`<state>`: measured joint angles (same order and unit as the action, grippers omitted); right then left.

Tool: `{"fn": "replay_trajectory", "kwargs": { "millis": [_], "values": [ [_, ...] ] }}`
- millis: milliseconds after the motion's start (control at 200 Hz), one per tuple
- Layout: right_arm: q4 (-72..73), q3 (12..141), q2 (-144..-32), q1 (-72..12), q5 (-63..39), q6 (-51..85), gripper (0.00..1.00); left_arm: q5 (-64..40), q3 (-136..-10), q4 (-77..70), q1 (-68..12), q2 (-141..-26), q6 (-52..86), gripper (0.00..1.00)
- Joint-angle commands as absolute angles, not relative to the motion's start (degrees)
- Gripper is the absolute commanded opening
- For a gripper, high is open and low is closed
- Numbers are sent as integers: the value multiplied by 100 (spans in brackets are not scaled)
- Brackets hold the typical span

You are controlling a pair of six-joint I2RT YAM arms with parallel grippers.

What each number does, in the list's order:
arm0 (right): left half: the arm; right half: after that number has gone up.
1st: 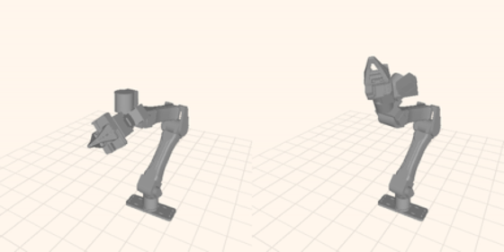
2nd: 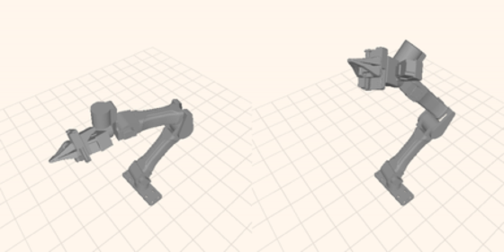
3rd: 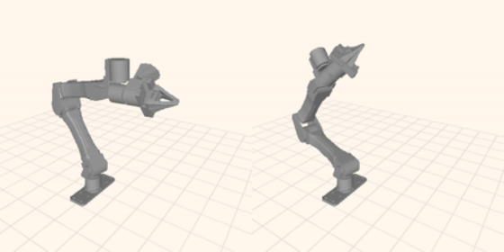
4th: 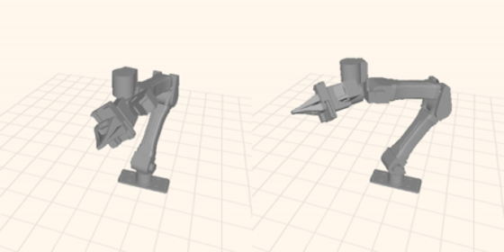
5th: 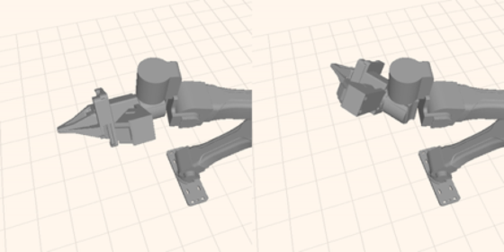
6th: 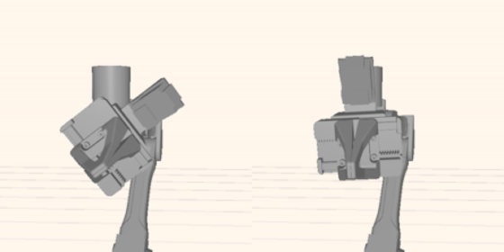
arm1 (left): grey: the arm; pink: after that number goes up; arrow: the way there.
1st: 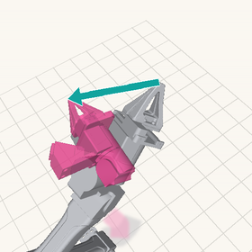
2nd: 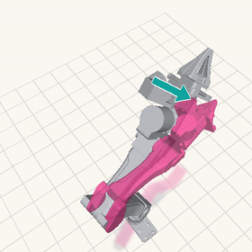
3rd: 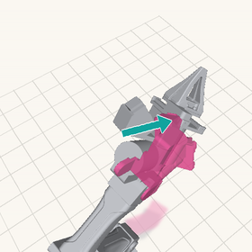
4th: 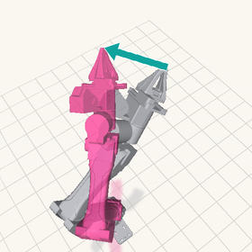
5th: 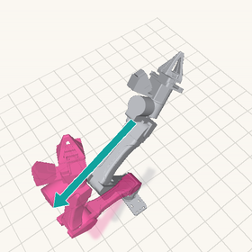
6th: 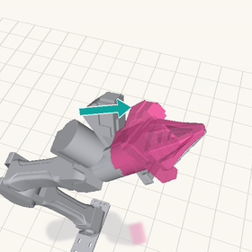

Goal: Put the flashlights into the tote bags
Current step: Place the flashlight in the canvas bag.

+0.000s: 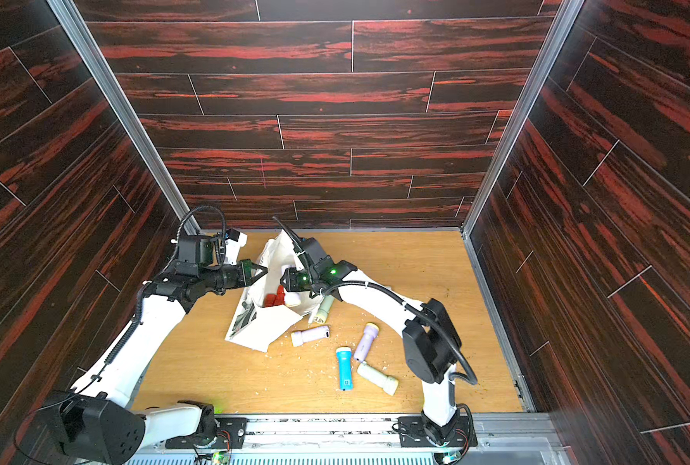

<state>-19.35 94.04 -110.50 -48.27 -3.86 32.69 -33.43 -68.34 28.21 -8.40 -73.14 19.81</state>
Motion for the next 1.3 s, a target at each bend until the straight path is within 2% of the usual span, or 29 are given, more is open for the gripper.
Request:
{"fn": "replay_trajectory", "kwargs": {
  "millis": [0, 887, 1112, 1298],
  "values": [
    [-1890, 9587, -11321, -4891, -483, 3393, 15, -3404, -6818, 2479, -870, -7109, 1951, 0],
    [-2563, 10245, -12570, -4904, -773, 4109, 15, -3635, -6776, 2364, -894, -6978, 1987, 0],
    [-2745, 10372, -12762, -4905, -805, 4219, 20, -3606, -6751, 2432, -893, -6943, 1978, 0],
    [-2817, 10456, -12826, -4904, -805, 4228, 29, -3568, -6776, 2486, -888, -6967, 1925, 0]
  ]
}}
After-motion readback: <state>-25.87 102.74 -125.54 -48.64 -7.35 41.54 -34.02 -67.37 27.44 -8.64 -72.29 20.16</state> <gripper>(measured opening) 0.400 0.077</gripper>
